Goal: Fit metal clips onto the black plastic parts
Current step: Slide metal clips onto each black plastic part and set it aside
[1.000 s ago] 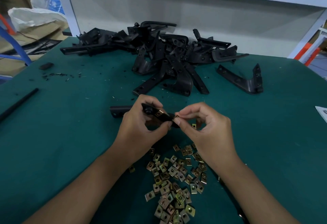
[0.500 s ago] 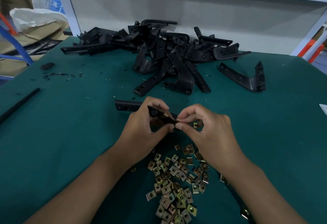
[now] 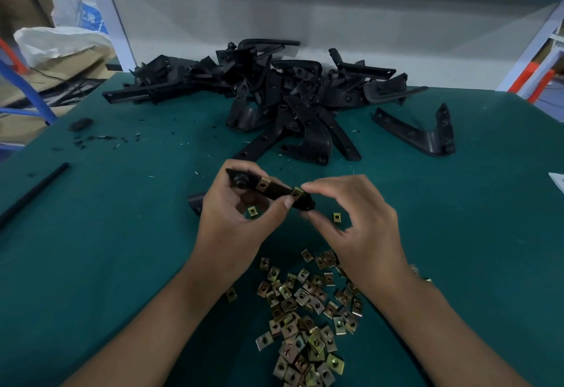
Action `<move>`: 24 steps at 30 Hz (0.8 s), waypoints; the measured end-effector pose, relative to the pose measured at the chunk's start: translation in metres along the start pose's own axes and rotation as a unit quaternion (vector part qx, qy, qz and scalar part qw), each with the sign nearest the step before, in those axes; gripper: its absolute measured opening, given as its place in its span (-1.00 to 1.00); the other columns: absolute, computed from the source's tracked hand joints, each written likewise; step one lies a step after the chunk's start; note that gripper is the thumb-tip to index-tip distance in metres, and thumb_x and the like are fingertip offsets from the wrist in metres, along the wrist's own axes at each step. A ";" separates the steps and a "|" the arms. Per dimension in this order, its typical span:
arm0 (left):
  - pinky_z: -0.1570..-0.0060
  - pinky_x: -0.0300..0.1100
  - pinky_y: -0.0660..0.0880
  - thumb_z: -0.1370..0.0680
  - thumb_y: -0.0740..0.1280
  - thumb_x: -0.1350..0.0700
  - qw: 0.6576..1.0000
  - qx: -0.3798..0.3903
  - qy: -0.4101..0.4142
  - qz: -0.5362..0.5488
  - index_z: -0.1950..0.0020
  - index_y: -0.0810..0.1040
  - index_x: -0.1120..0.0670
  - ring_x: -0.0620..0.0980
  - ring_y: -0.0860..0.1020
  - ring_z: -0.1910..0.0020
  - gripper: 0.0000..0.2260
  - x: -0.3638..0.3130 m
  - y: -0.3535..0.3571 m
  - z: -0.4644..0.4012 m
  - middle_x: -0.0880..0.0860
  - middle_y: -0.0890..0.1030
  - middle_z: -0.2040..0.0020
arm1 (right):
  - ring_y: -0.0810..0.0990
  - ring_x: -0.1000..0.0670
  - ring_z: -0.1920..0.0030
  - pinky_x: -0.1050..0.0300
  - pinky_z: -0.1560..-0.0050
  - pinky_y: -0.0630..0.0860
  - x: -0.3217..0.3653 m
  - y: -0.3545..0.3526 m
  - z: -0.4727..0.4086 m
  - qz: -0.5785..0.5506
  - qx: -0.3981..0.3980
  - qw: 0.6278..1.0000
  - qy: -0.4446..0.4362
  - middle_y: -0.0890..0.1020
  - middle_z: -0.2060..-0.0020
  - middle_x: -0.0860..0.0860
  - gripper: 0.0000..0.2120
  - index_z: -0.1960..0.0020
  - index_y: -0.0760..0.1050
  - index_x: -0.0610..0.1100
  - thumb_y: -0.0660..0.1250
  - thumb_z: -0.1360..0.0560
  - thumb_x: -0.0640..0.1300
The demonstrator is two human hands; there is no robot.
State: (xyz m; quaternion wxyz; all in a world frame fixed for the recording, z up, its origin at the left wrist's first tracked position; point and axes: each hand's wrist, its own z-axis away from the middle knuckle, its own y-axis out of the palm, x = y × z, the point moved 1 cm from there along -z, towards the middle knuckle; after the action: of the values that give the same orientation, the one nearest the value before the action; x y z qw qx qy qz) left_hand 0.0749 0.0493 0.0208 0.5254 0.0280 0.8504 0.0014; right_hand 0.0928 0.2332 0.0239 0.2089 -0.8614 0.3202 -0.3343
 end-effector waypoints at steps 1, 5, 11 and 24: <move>-0.01 -0.22 0.57 -0.43 0.53 0.04 1.000 0.001 0.001 0.001 -0.01 0.49 -0.18 0.03 0.67 0.04 -0.72 0.000 0.000 0.000 0.02 0.68 0.07 | 0.55 0.14 -0.10 0.40 -0.16 0.39 0.000 0.000 0.000 0.001 -0.002 1.000 -0.018 0.63 -0.06 0.14 -0.72 -0.21 0.61 -0.04 0.46 -0.51 -0.09; 0.00 -0.22 0.56 -0.45 0.55 0.13 1.000 0.008 -0.007 0.010 0.00 0.50 -0.16 0.03 0.66 0.05 -0.70 0.000 0.000 -0.001 0.01 0.66 0.09 | 0.59 0.06 -0.07 0.30 -0.14 0.46 -0.002 0.000 -0.001 -0.003 -0.010 0.999 -0.042 0.67 -0.04 0.06 -0.72 -0.20 0.64 -0.12 0.49 -0.50 -0.14; 0.02 -0.25 0.56 -0.44 0.52 0.19 0.999 0.006 -0.019 0.025 0.00 0.50 -0.12 -0.05 0.64 0.08 -0.70 0.001 0.002 -0.001 -0.08 0.64 0.13 | 0.61 0.00 -0.05 0.24 -0.11 0.50 -0.005 0.002 -0.001 -0.013 -0.012 0.999 -0.051 0.68 -0.01 -0.01 -0.76 -0.12 0.66 -0.19 0.53 -0.46 -0.21; -0.12 -0.03 0.58 -0.46 0.51 0.14 0.999 0.035 0.002 0.030 -0.05 0.47 -0.06 0.10 0.67 -0.05 -0.71 0.008 0.003 0.000 0.08 0.68 0.03 | 0.58 0.02 -0.06 0.09 0.02 0.52 -0.010 0.005 0.000 -0.027 0.031 0.999 -0.037 0.63 -0.01 0.06 -0.77 -0.12 0.62 -0.06 0.51 -0.48 -0.20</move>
State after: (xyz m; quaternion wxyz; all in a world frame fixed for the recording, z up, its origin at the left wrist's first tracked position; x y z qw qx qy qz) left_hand 0.0718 0.0527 0.0137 0.5220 0.0722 0.8498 -0.0127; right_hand 0.0852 0.2366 0.0163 0.2375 -0.8746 0.2786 -0.3178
